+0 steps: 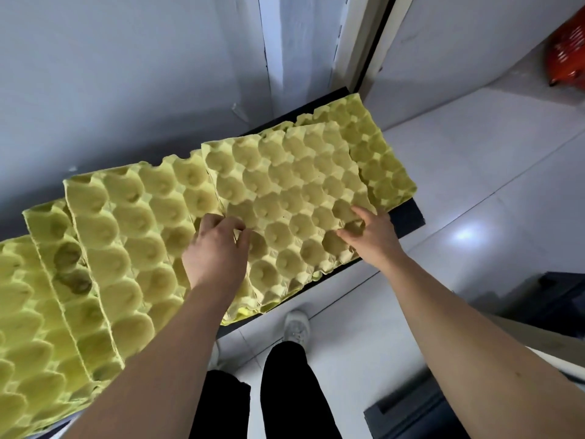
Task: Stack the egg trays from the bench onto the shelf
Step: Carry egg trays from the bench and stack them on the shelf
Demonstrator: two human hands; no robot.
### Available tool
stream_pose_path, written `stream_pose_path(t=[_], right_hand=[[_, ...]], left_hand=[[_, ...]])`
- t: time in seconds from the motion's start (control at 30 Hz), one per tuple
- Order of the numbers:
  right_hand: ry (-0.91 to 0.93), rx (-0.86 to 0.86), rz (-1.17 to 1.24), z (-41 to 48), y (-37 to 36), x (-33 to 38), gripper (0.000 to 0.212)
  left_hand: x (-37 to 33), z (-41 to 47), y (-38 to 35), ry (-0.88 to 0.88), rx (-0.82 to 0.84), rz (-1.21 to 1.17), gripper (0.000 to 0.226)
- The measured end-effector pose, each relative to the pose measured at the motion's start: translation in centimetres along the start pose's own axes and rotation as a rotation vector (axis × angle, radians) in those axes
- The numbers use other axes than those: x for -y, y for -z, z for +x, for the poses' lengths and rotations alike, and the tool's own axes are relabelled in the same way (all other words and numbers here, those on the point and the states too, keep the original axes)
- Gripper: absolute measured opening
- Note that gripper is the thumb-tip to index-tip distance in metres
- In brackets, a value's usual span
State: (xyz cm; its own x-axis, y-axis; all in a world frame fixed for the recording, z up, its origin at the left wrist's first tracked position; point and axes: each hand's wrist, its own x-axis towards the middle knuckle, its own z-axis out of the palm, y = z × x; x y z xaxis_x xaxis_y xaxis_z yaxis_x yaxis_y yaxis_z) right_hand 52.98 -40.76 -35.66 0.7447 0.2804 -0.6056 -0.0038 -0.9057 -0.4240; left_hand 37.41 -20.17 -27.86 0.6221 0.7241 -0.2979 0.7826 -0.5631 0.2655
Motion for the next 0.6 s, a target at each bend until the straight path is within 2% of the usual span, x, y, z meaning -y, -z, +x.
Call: stream_pose_path(t=[0.1, 0.23, 0.43, 0.6], right_hand=[[0.038, -0.056, -0.002, 0.0, 0.4, -0.2, 0.071], [0.049, -0.118, 0.045, -0.8, 1.0, -0.1, 0.067], [0.109, -0.225, 0.09, -2.5, 3.0, 0.4, 0.06], [0.147, -0.323, 0.188, -4.6, 4.7, 1.4, 0.055]], left_hand=[[-0.2, -0.3, 0.0, 0.042, -0.026, -0.074, 0.016], [0.1, -0.8, 0.2, -0.007, -0.042, -0.263, 0.015], [-0.1, -1.6, 1.6, -0.052, -0.021, -0.474, 0.026], [-0.3, -2.4, 3.4, -0.069, -0.039, -0.615, 0.044]])
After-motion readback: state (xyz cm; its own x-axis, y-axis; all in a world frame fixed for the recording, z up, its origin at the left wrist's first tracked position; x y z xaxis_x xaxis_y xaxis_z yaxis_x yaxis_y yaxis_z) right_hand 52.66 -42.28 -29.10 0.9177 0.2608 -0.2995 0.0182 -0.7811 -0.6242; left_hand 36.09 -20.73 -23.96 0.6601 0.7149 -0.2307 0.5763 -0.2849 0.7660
